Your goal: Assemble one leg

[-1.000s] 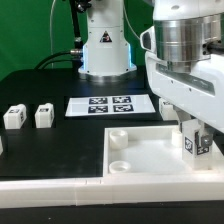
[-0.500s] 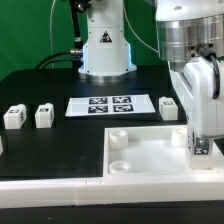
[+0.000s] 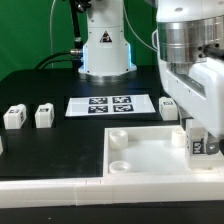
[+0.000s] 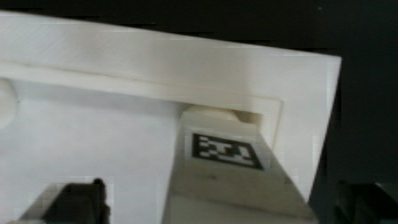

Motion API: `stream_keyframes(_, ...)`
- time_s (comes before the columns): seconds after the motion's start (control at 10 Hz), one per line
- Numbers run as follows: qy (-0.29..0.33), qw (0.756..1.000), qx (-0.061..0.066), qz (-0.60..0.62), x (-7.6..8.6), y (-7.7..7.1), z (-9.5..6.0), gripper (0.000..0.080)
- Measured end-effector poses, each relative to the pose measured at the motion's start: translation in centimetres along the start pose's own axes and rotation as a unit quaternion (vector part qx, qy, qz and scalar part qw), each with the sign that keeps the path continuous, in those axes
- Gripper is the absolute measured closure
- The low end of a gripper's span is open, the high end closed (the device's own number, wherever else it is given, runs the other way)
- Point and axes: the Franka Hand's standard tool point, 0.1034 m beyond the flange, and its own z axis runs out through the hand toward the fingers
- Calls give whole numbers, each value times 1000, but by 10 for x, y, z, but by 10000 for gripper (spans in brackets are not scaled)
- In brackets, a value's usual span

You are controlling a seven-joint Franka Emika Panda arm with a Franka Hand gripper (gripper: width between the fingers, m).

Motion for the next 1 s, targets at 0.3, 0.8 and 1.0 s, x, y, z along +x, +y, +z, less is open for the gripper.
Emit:
stream_keyframes(0.3,0,984,0,-179,0,0,0,150)
stream_keyframes(0.8,14,889,-11,-458,-2,-2,-1,150)
stream_keyframes(1.0,19,849,-17,-528,-2,-3,-2,150)
